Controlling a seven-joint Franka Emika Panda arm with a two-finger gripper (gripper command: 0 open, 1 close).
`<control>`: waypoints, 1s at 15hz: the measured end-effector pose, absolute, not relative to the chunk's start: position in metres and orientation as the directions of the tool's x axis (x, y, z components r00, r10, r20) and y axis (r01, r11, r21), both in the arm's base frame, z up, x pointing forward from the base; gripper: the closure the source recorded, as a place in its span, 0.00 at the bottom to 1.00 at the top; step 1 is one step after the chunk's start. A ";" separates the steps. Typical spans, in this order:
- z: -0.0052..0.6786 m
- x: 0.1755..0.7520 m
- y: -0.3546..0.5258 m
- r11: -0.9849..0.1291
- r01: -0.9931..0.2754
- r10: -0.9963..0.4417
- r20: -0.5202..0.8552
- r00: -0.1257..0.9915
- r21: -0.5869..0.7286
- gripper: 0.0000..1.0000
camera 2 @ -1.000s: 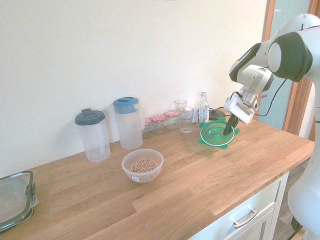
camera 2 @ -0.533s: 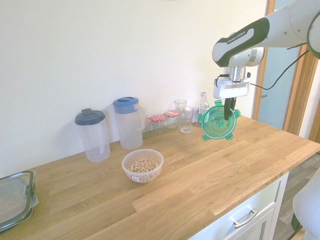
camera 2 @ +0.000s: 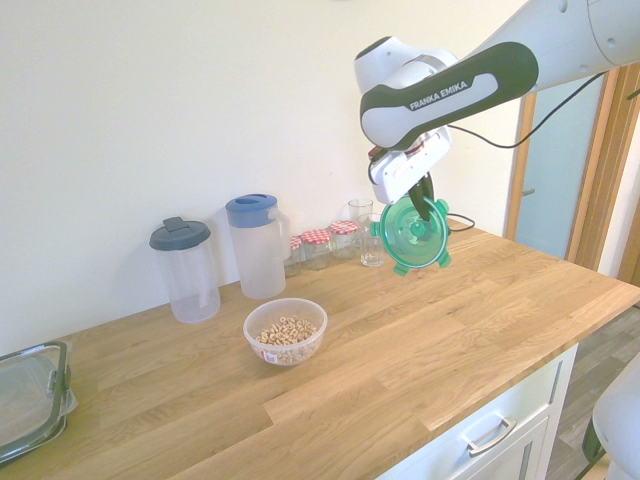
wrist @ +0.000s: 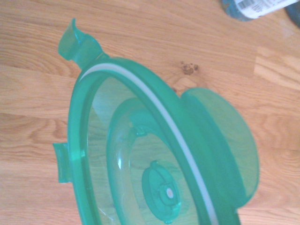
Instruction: Cover the lid of food container
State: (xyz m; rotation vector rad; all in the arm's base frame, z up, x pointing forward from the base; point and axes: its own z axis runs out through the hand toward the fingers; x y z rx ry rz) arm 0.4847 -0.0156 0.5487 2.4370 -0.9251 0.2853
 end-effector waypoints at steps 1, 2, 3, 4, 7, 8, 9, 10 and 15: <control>0.551 0.483 0.004 -0.614 -0.664 -0.526 0.407 0.747 0.426 1.00; 0.553 0.481 0.024 -0.590 -0.665 -0.490 0.451 0.746 0.458 1.00; 0.554 0.479 0.042 -0.563 -0.669 -0.454 0.496 0.741 0.485 1.00; 0.553 0.477 0.060 -0.533 -0.677 -0.417 0.538 0.732 0.508 1.00; 0.535 0.472 0.110 -0.420 -0.714 -0.314 0.649 0.693 0.560 1.00; 0.528 0.470 0.125 -0.372 -0.730 -0.281 0.679 0.678 0.573 1.00; 0.521 0.470 0.140 -0.319 -0.745 -0.251 0.706 0.662 0.585 1.00; 0.516 0.472 0.152 -0.263 -0.761 -0.225 0.730 0.646 0.592 1.00; 0.479 0.497 0.222 -0.148 -0.802 -0.208 0.775 0.597 0.578 1.00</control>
